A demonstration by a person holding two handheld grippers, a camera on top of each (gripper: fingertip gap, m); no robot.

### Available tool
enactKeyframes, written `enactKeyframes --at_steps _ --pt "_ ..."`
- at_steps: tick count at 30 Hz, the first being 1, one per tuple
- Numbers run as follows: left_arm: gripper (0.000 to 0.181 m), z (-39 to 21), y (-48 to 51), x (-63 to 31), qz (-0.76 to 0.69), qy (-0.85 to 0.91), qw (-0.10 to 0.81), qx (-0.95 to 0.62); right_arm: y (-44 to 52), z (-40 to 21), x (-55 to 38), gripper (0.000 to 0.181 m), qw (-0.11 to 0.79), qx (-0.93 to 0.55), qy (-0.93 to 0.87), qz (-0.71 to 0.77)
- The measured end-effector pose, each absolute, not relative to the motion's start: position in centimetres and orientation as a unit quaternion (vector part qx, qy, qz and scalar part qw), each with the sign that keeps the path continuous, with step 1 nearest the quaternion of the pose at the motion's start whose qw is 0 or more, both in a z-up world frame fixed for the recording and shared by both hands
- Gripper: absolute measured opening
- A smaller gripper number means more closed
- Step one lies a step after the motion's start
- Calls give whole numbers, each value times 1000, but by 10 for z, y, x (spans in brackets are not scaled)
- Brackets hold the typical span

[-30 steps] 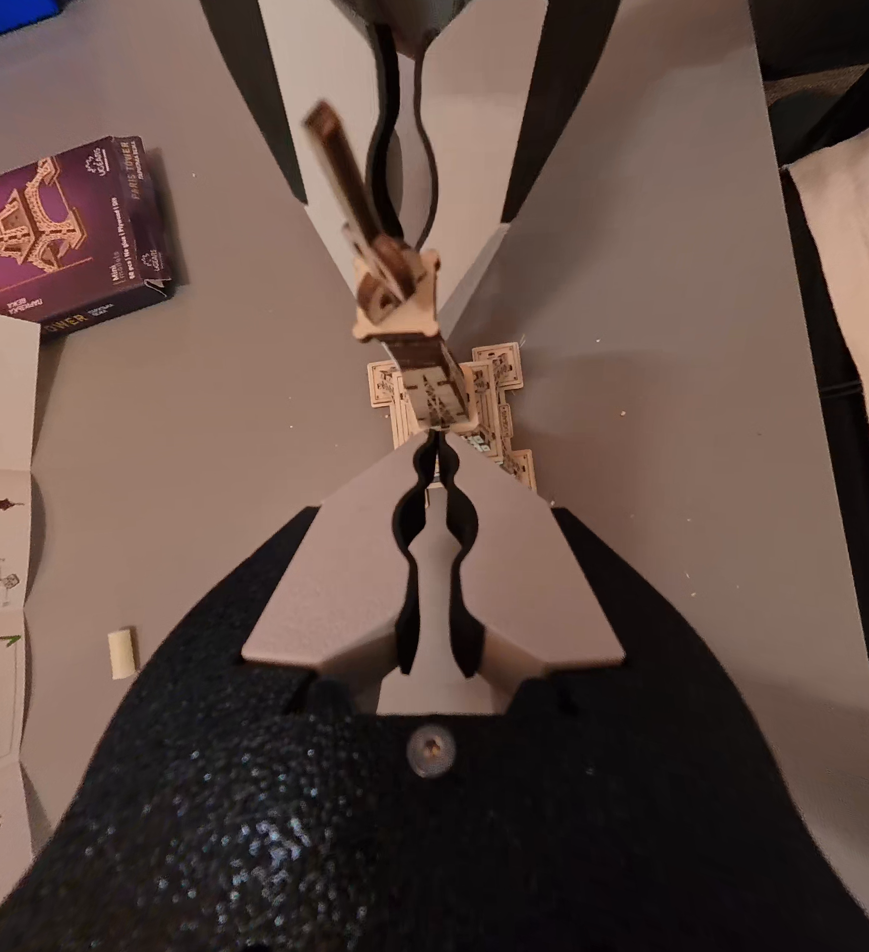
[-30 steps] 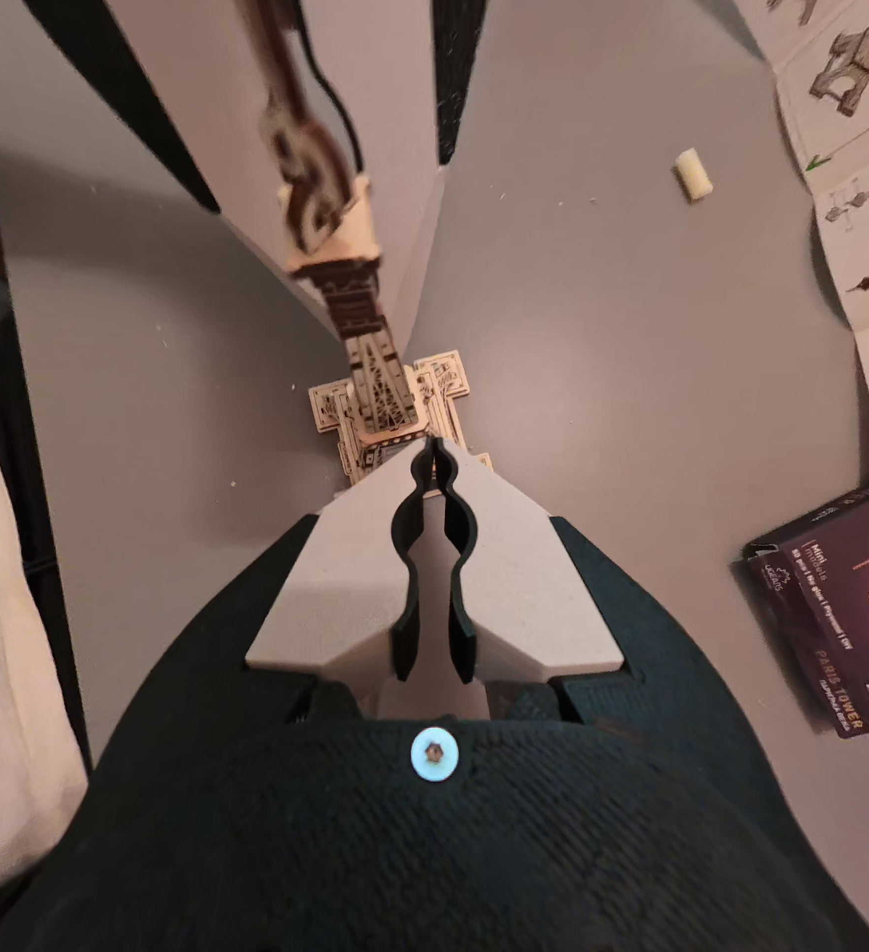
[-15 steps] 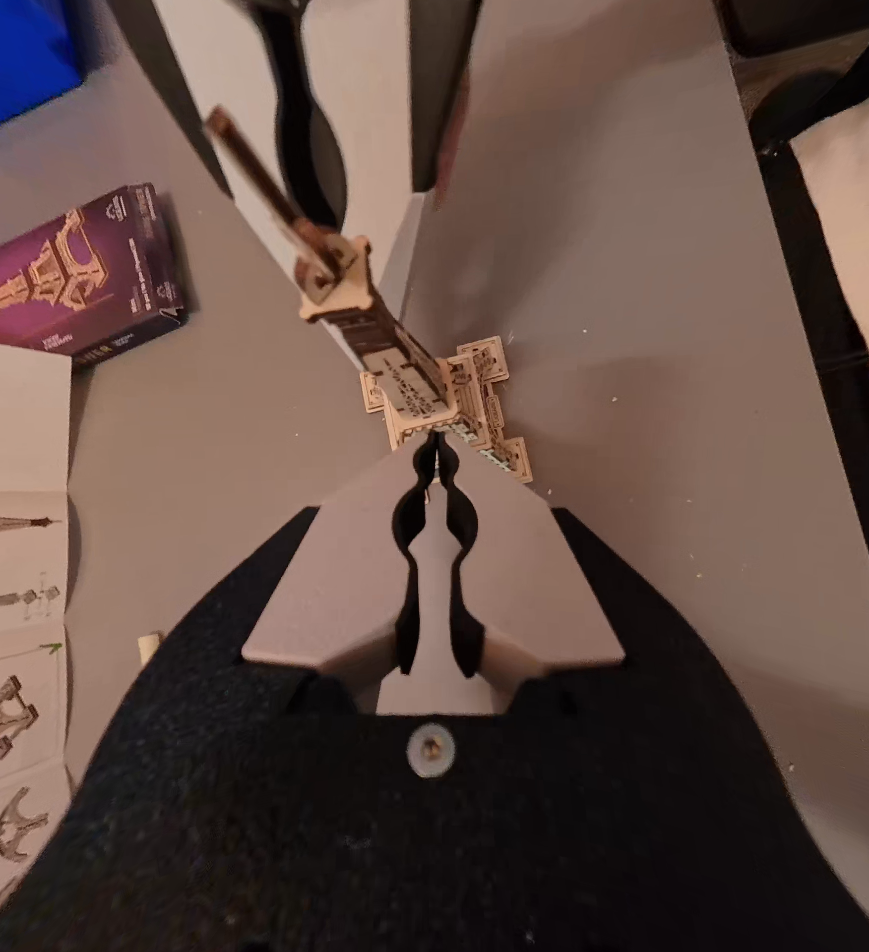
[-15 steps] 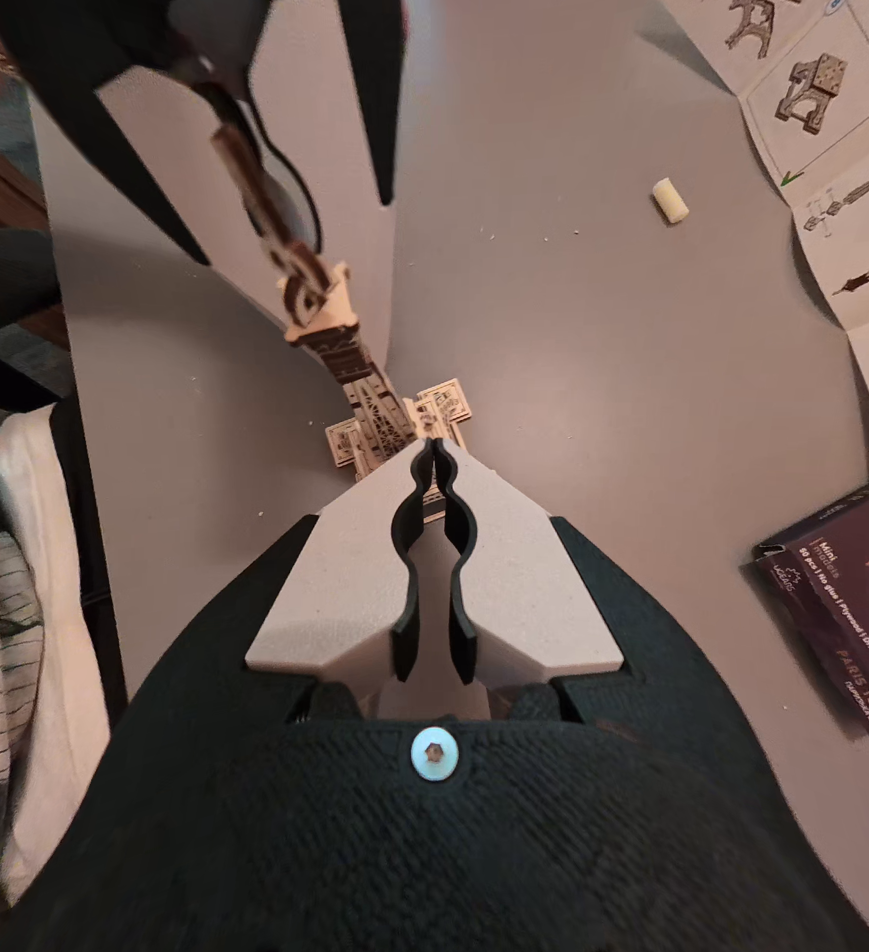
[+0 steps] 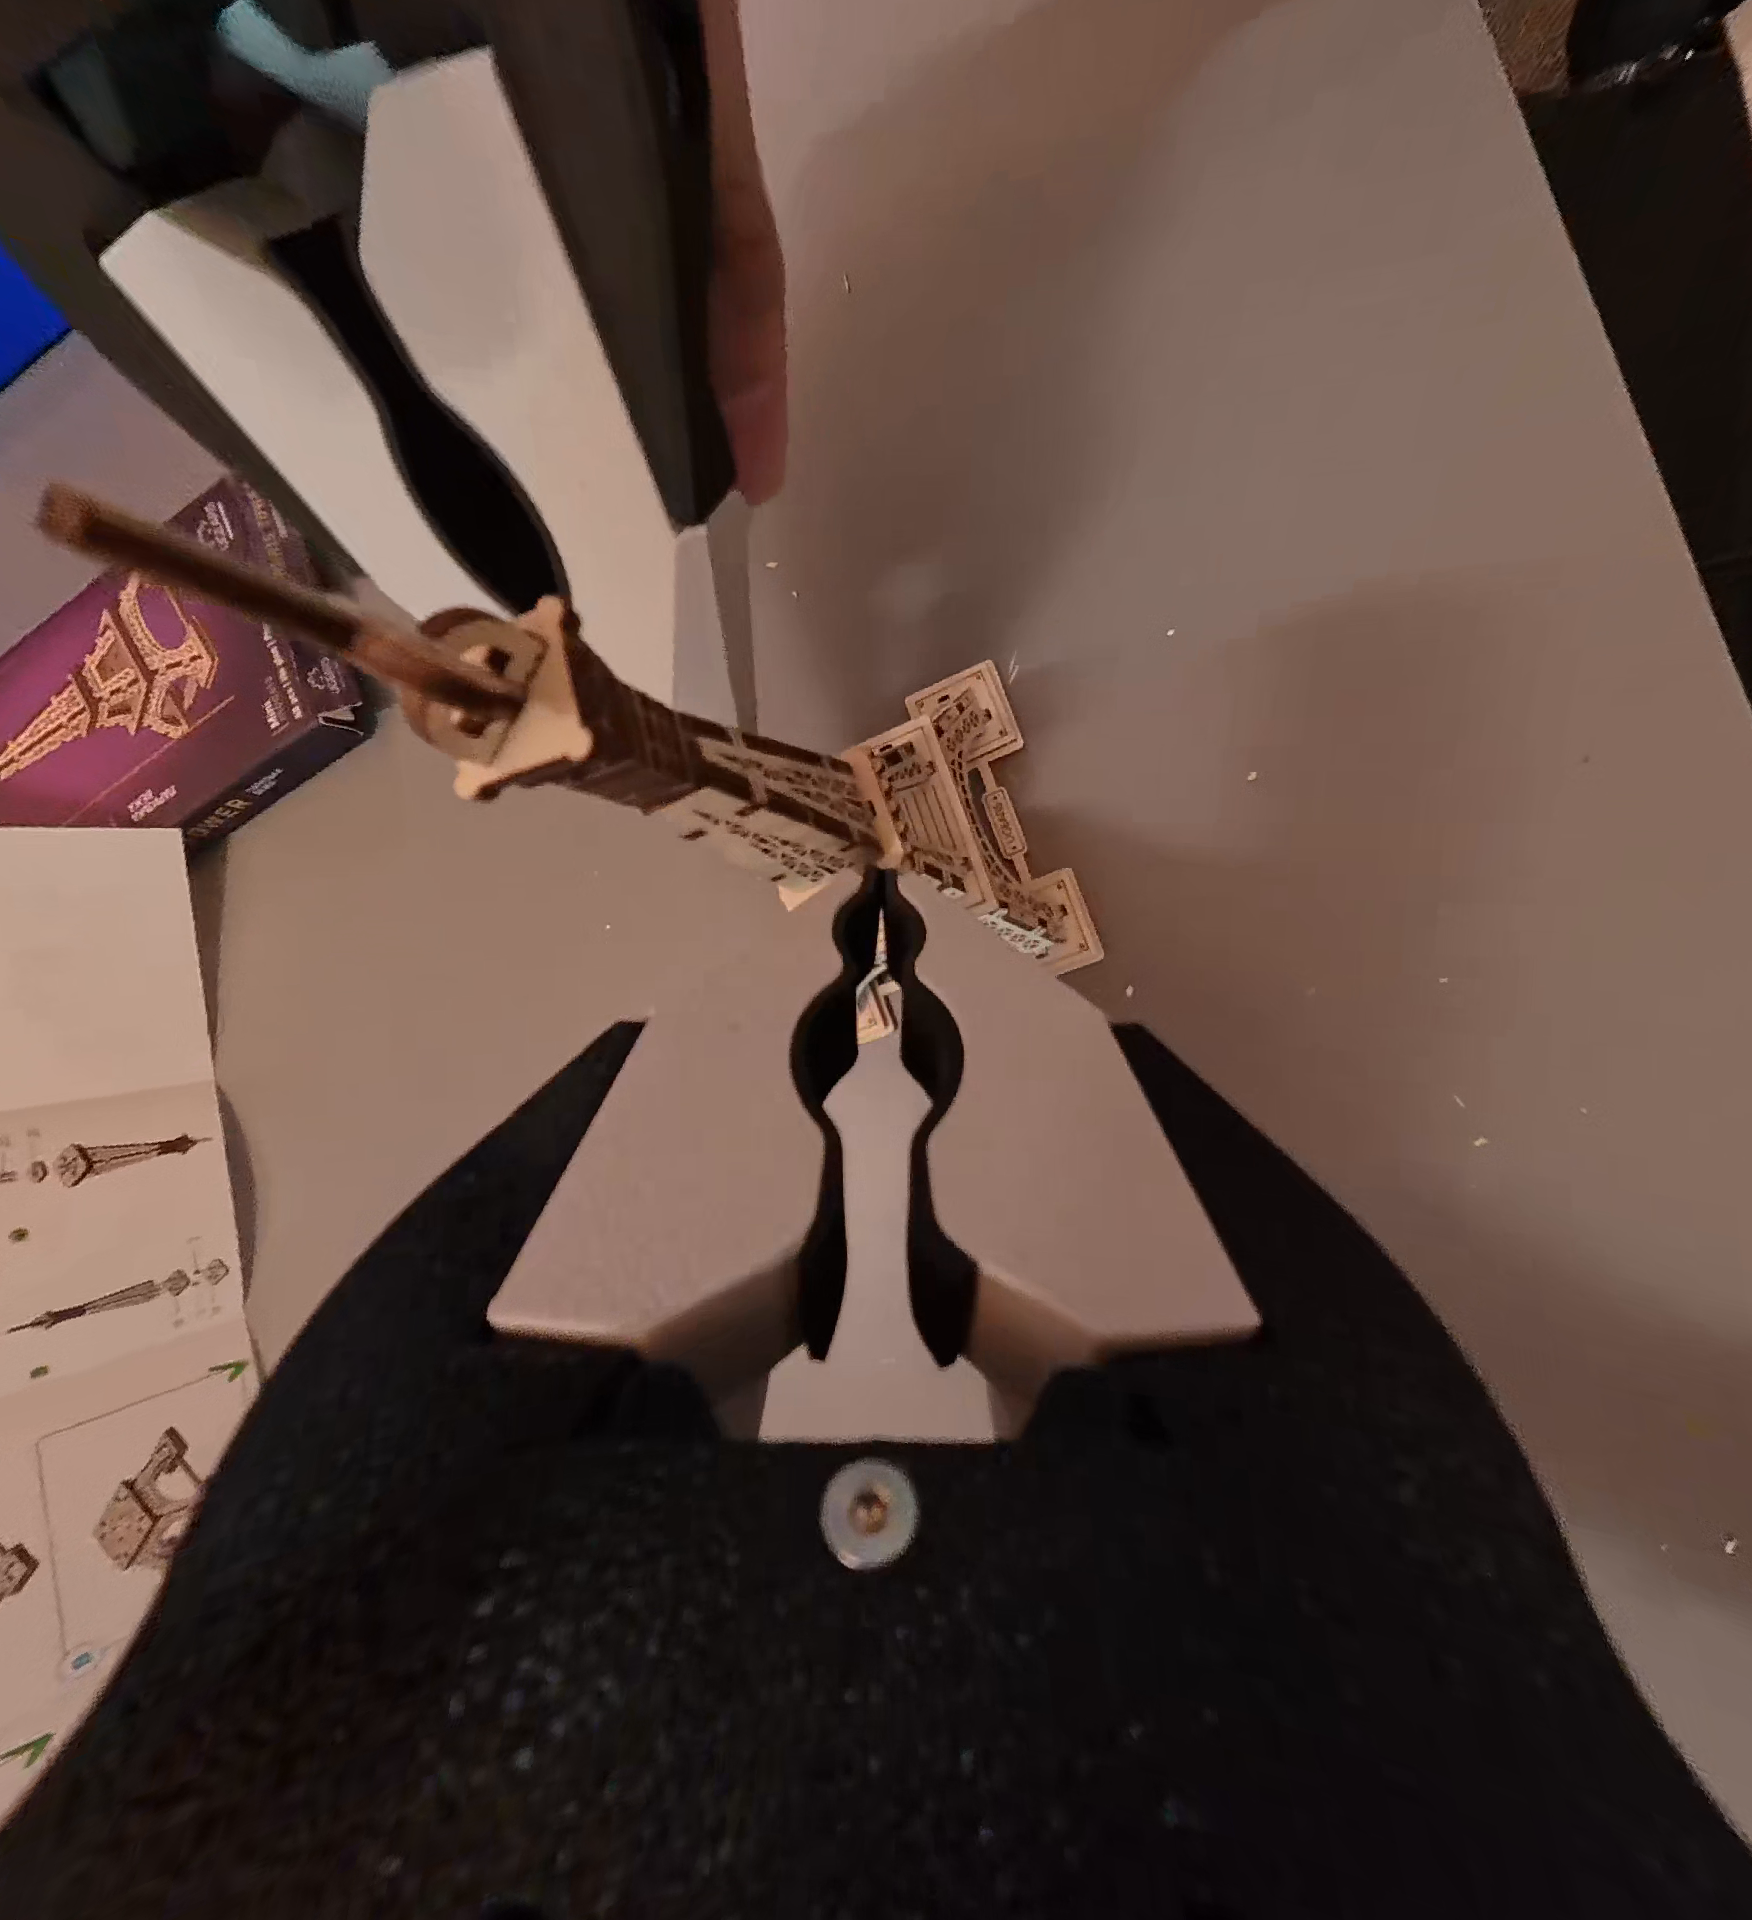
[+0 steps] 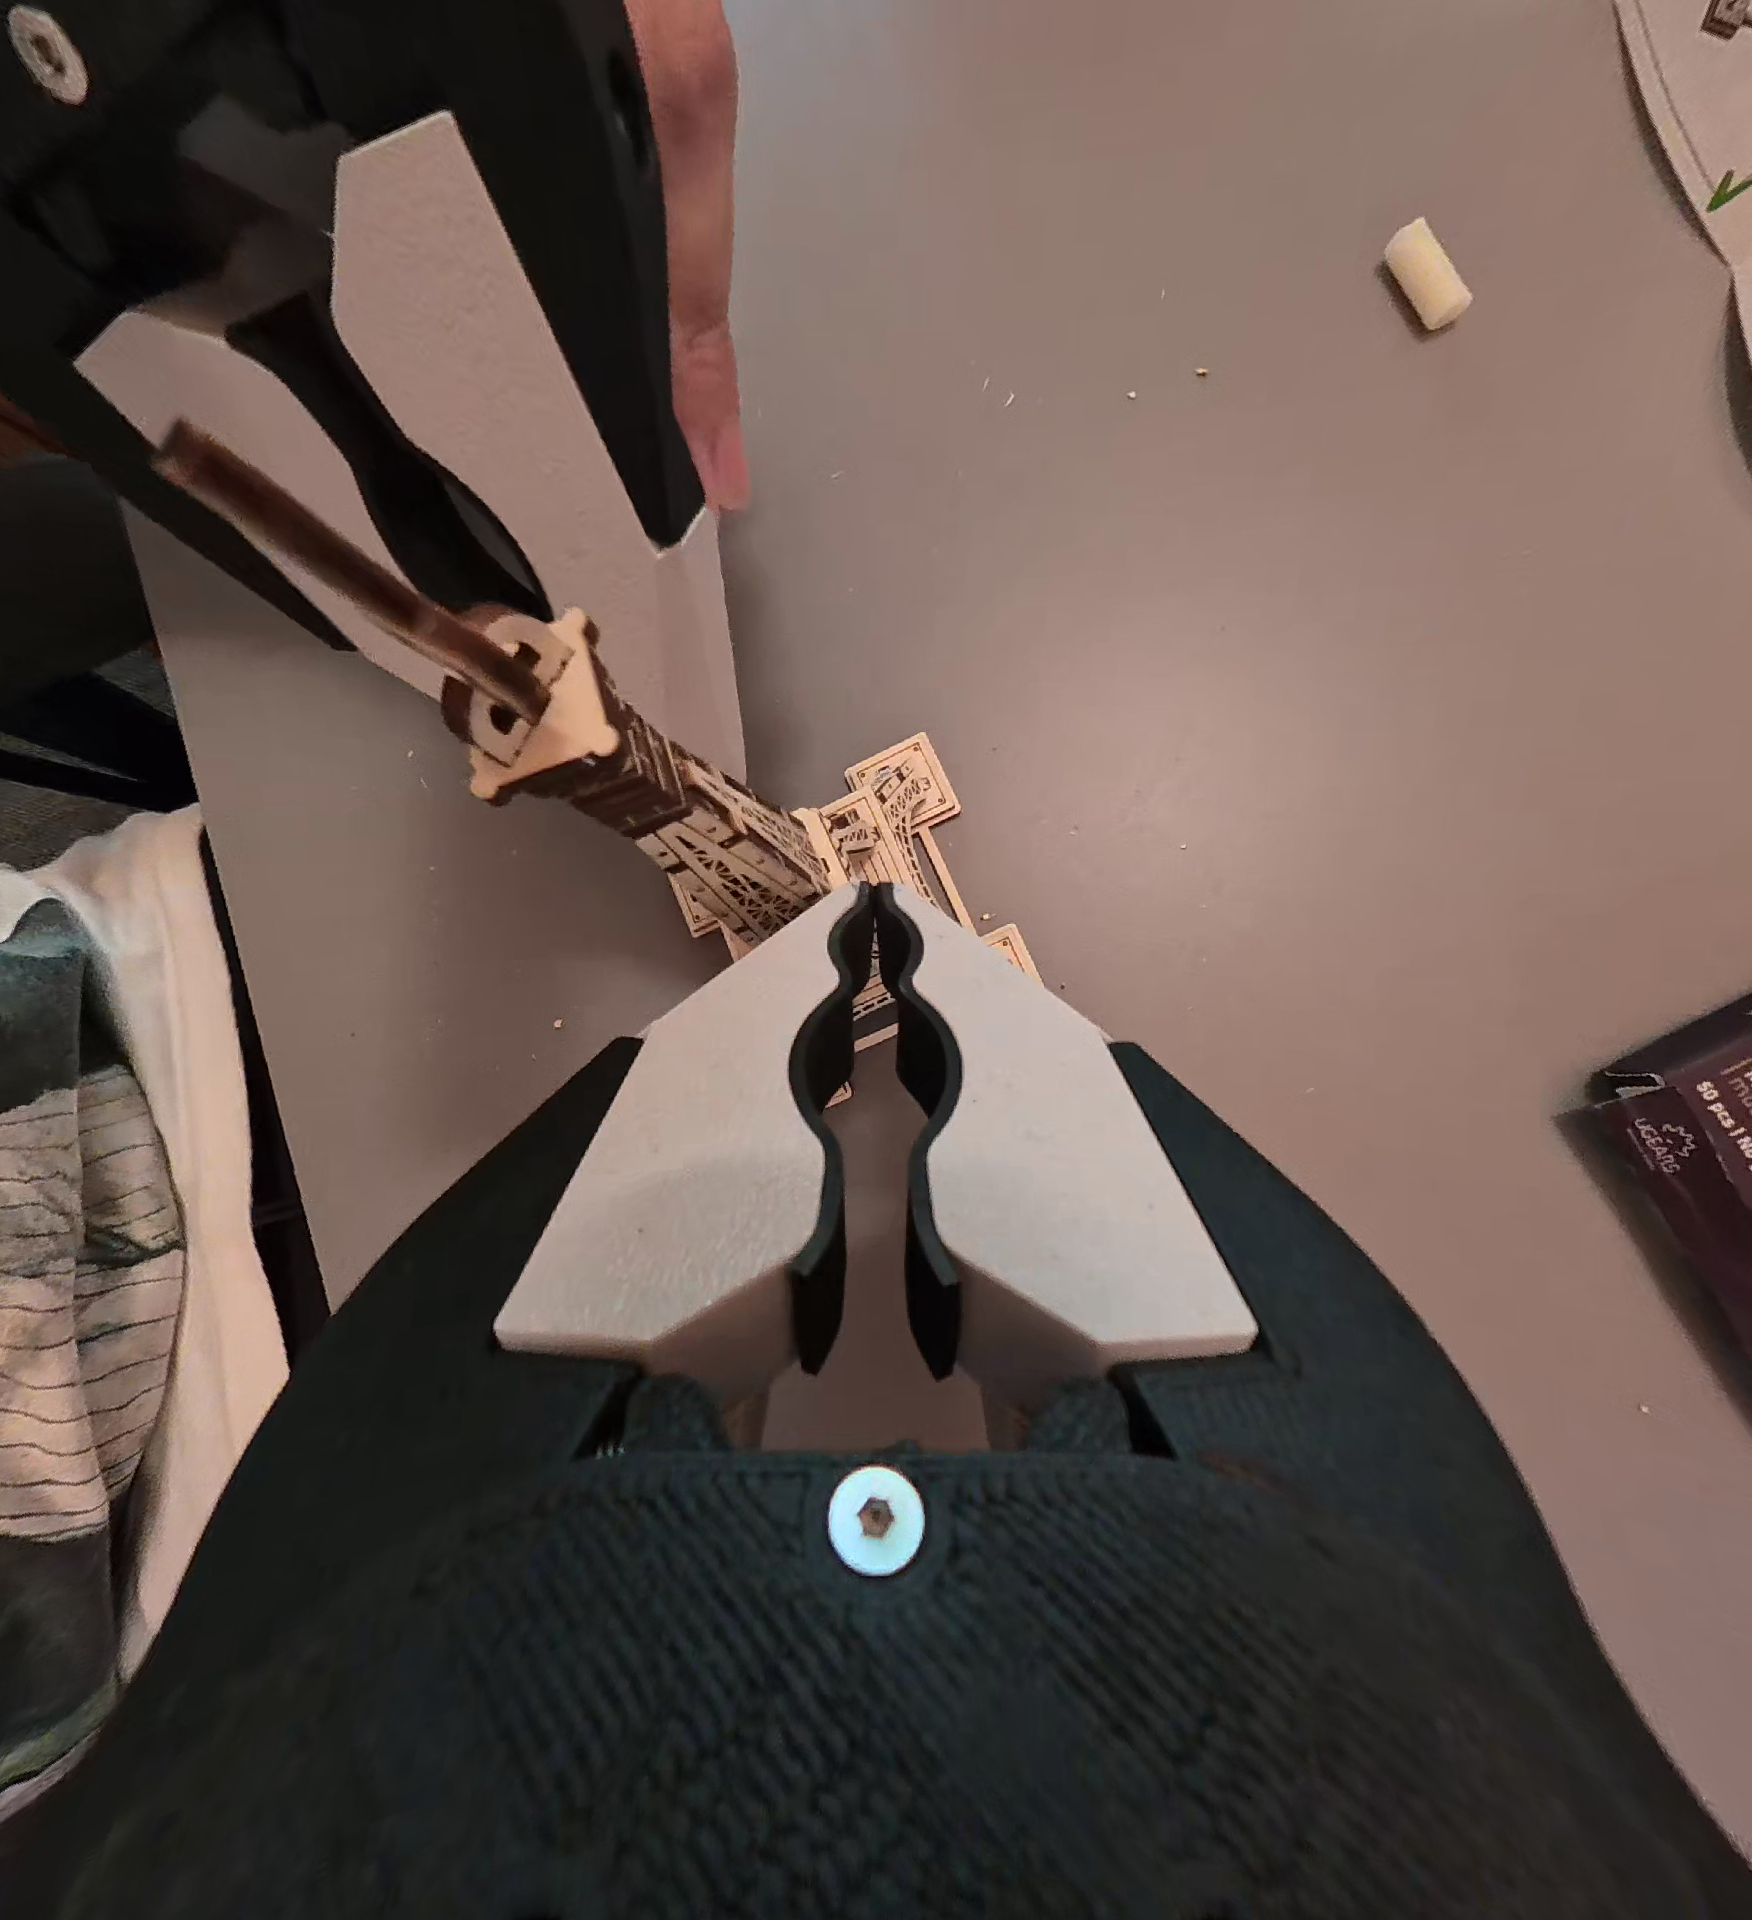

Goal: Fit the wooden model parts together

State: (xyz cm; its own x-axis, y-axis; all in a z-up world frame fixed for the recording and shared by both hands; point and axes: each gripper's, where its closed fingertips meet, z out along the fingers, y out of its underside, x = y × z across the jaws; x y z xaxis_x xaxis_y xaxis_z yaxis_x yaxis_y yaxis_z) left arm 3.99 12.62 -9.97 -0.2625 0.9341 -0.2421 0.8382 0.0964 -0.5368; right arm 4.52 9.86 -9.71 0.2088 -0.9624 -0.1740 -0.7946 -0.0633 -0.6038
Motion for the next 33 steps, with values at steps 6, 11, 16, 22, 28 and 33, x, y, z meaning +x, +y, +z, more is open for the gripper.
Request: enactKeyframes --at_steps 6,11,16,22,28,33 --pt "0 -90 130 40 343 -717 34 -606 96 -105 43 0 251 -738 605 -163" --pt "0 -74 138 41 373 -773 112 -501 76 -72 35 0 238 -715 621 -214" --pt "16 -67 132 42 389 -837 242 -299 75 -74 33 27 305 -672 651 -180" --pt "25 -79 129 47 327 -872 308 -194 83 -85 33 68 341 -649 669 -126" --pt "29 -104 138 56 240 -911 259 -214 71 -88 31 70 315 -626 704 -114" --pt "29 -89 135 40 237 -903 313 -175 69 -85 35 54 355 -586 723 -89"
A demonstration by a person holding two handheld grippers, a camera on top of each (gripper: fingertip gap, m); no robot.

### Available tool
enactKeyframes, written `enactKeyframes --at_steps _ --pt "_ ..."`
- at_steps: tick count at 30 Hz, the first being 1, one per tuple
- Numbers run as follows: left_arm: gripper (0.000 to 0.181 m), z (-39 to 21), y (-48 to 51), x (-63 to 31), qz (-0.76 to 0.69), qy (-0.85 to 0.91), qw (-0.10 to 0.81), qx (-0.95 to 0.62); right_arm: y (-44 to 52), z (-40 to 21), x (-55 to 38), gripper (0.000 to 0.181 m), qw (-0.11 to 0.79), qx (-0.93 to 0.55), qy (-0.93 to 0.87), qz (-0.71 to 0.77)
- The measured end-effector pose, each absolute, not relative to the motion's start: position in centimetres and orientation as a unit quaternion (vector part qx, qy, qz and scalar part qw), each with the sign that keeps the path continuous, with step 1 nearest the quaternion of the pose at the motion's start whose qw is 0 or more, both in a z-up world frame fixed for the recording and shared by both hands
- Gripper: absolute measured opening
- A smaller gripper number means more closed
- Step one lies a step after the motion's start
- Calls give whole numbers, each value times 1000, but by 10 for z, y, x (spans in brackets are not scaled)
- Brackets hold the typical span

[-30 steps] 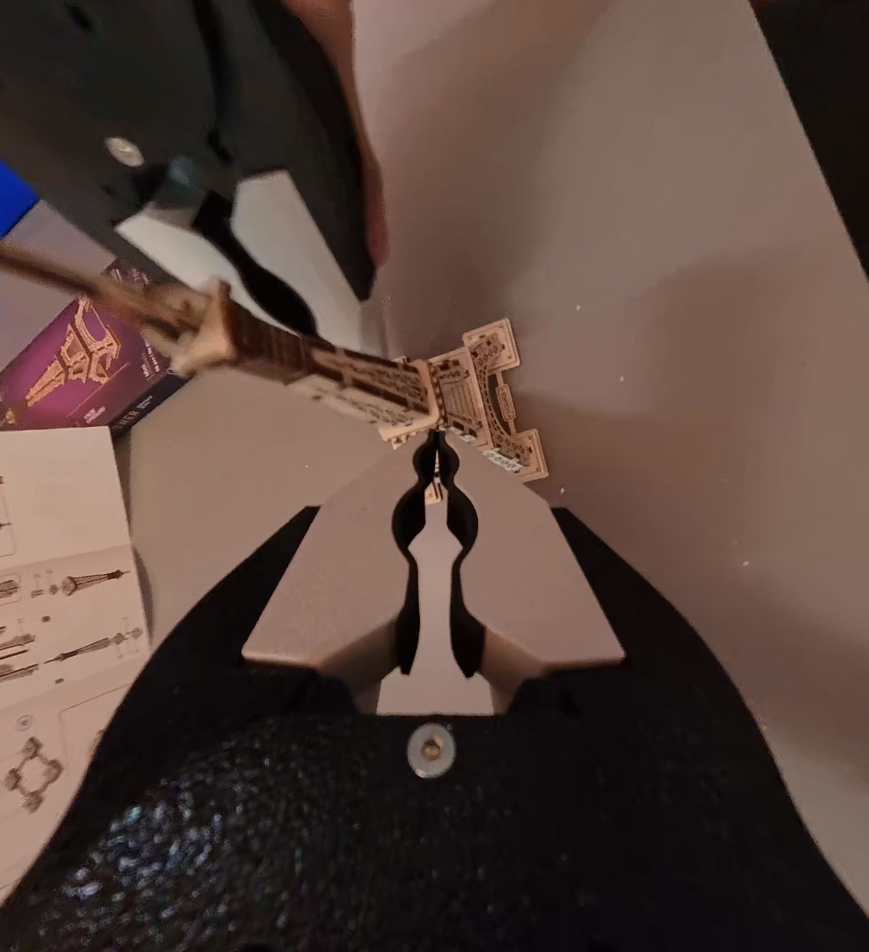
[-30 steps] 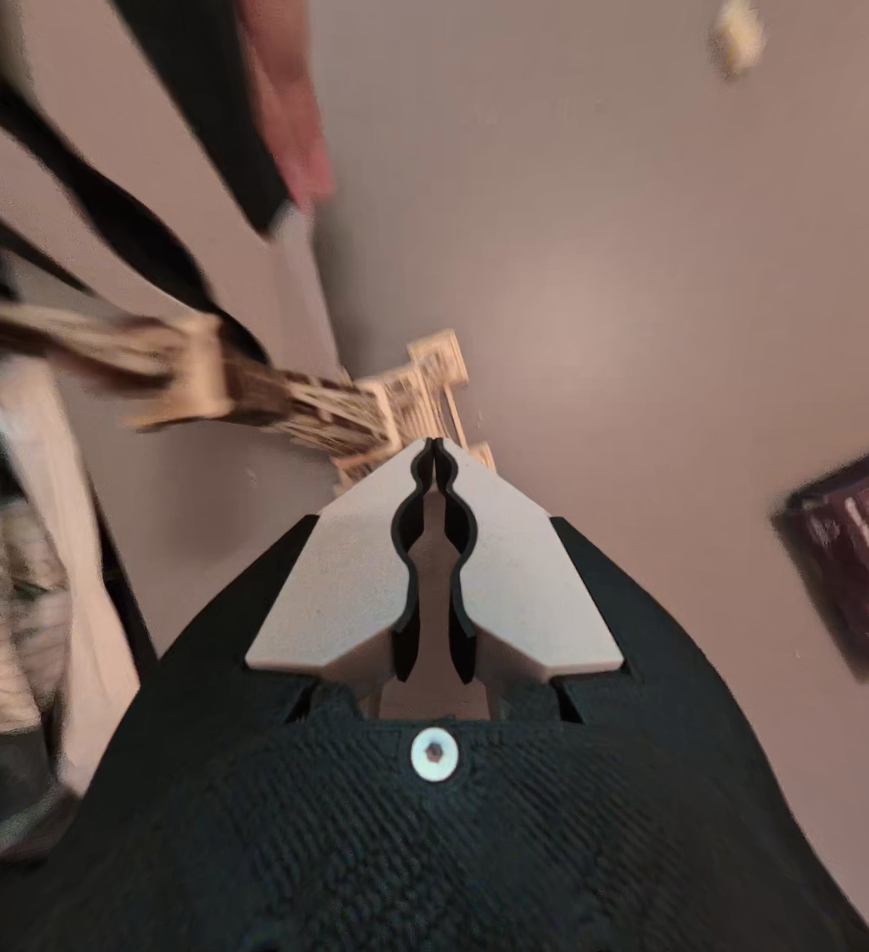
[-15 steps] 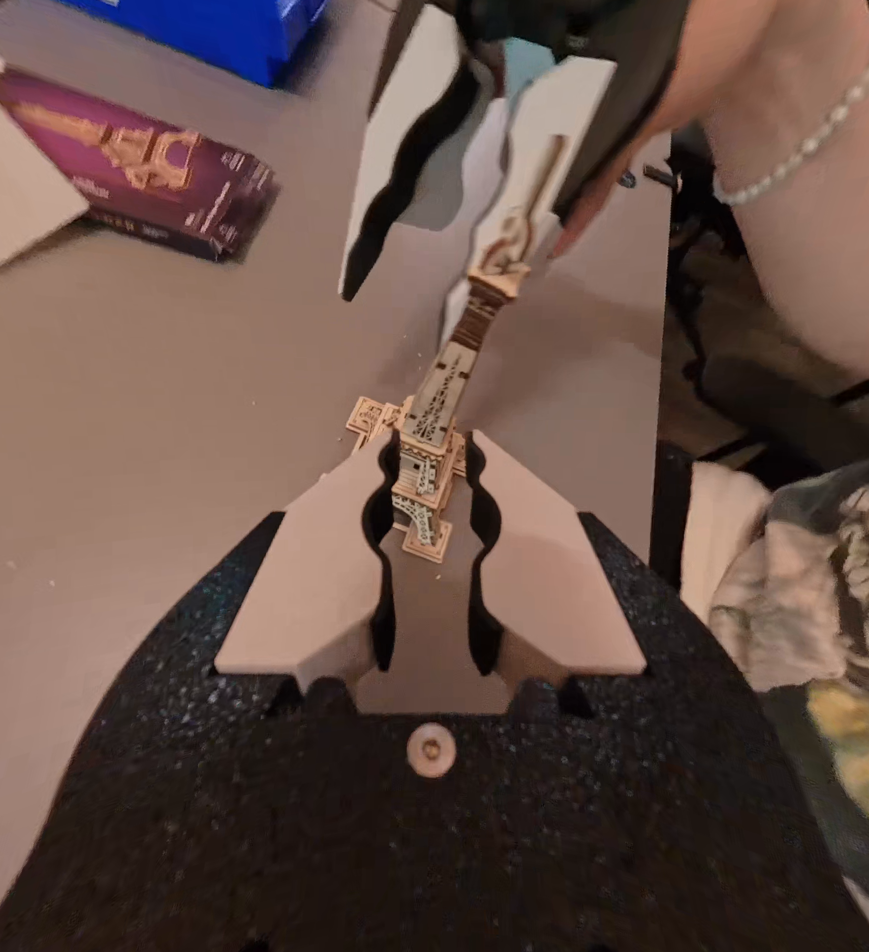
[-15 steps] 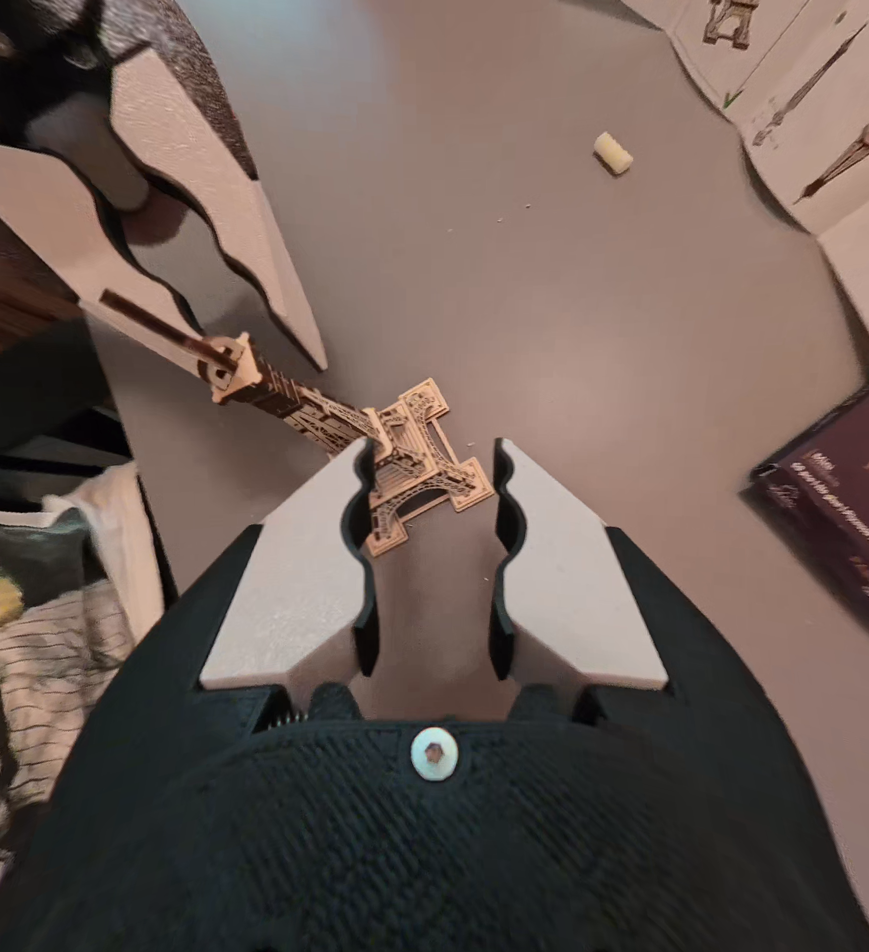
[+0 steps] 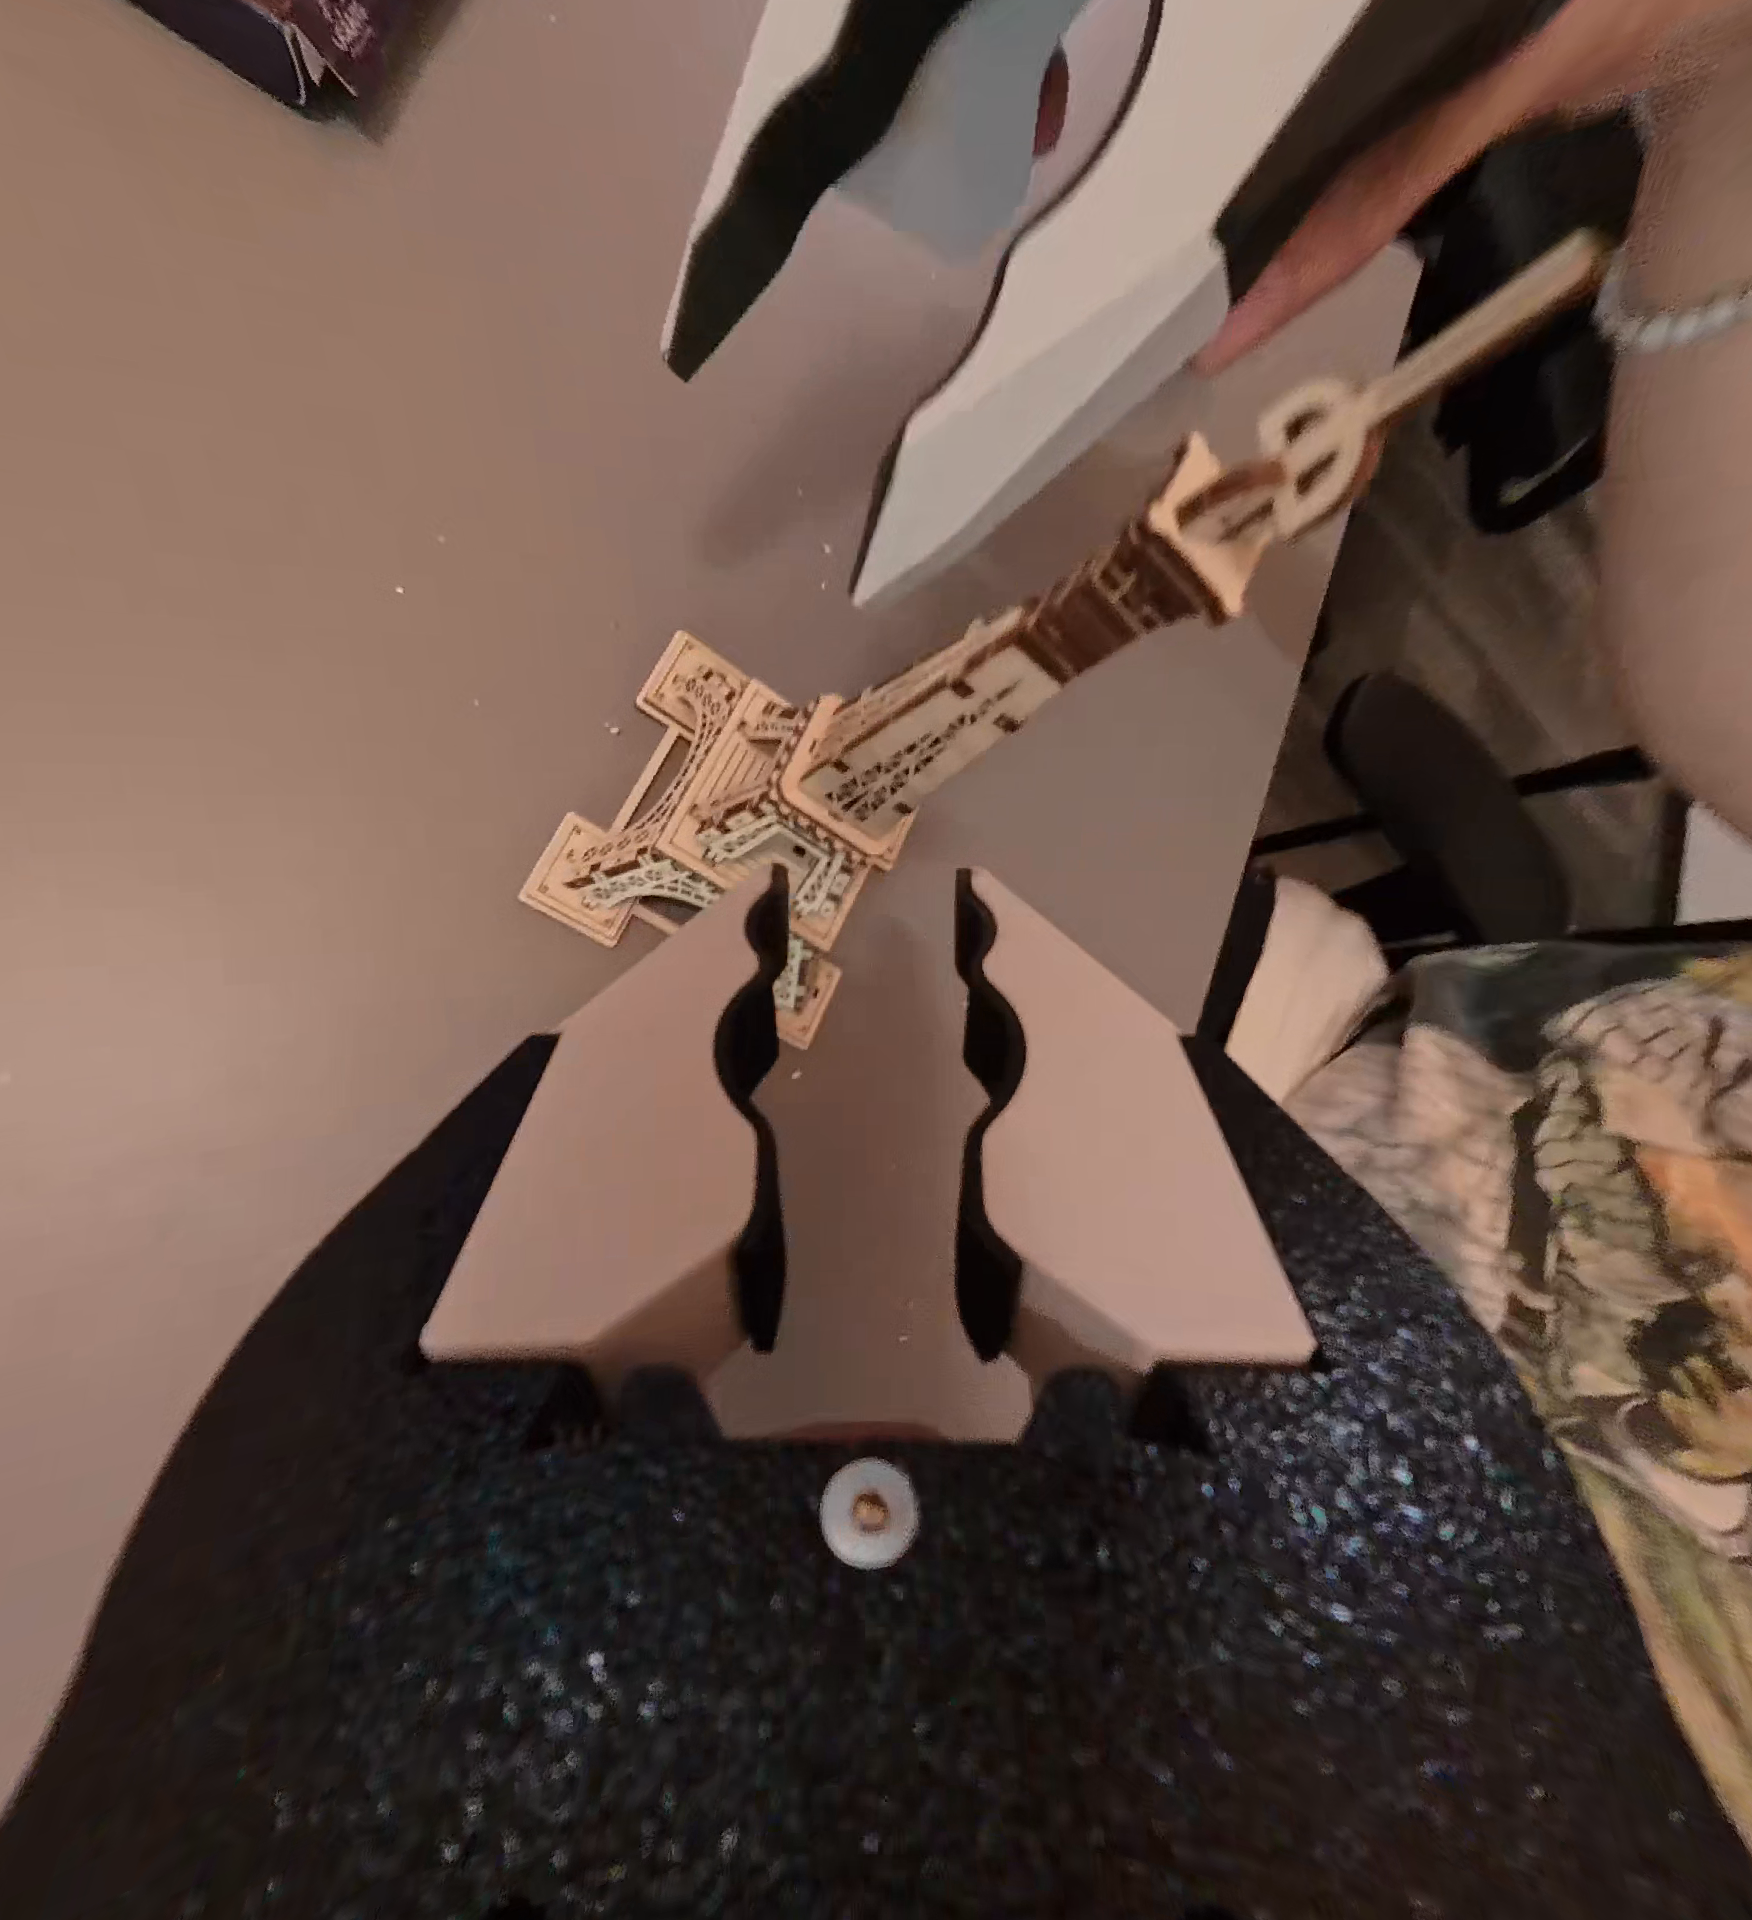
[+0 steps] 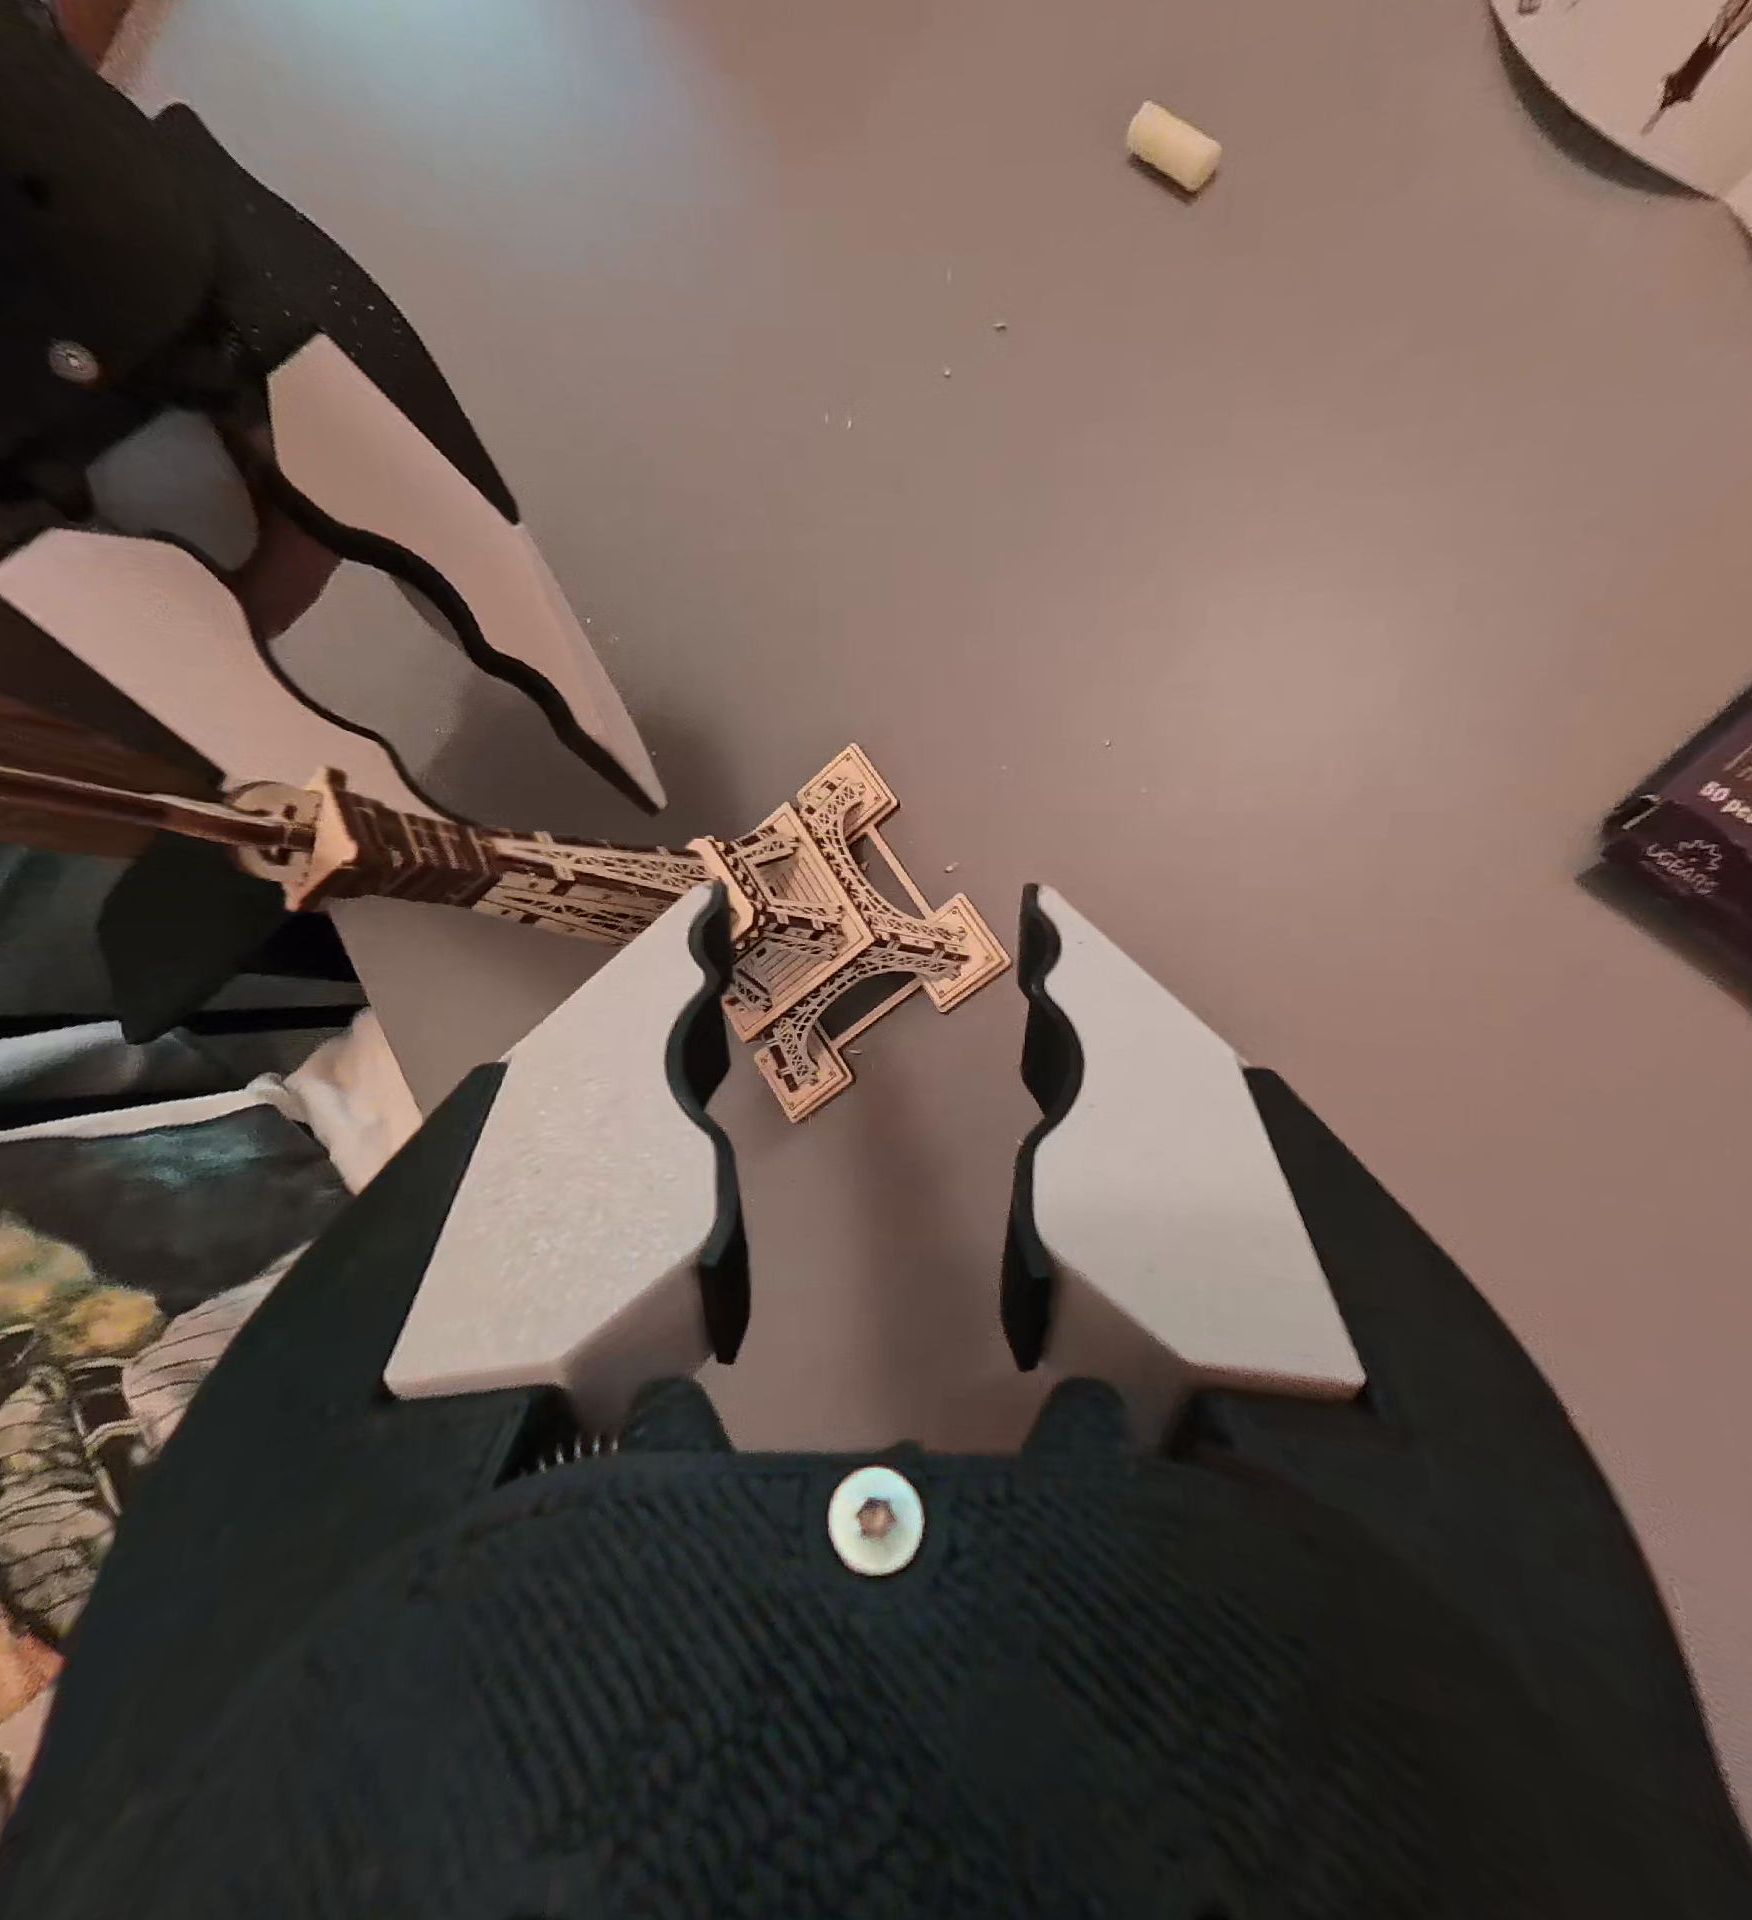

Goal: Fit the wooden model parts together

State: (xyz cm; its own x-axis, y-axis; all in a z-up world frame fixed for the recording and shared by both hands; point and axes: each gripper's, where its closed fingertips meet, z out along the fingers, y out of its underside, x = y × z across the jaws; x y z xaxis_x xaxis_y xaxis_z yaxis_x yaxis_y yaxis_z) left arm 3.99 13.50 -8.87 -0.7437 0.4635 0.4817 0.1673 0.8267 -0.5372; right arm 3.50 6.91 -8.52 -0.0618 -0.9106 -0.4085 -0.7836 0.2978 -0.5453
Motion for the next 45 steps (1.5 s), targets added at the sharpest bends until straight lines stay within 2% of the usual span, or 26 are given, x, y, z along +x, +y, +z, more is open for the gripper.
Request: enactKeyframes --at_steps 3,7,9,14,29,35,38,41,42,45 --pt "25 -86 133 40 224 -905 329 -151 67 -92 31 61 346 -584 729 -86" --pt "17 -87 132 40 211 -910 326 -145 74 -93 31 50 358 -584 726 -67" --pt "14 -87 131 39 204 -912 326 -144 74 -94 31 52 350 -592 723 -64" --pt "12 -96 129 36 183 -921 313 -142 75 -98 28 61 313 -626 712 -60" --pt "7 -103 131 36 138 -939 258 -179 77 -105 39 56 282 -653 702 -44" --pt "6 -105 132 34 120 -941 262 -178 85 -104 34 37 268 -668 695 -8" --pt "5 -106 133 34 114 -940 267 -177 83 -106 34 43 254 -667 700 -8" --pt "5 -107 132 33 113 -939 275 -171 85 -106 33 39 260 -657 708 13" --pt "5 -107 133 33 114 -939 276 -169 88 -105 33 34 266 -652 710 25" --pt "5 -106 133 32 122 -941 269 -165 104 -99 33 2 305 -635 706 77"
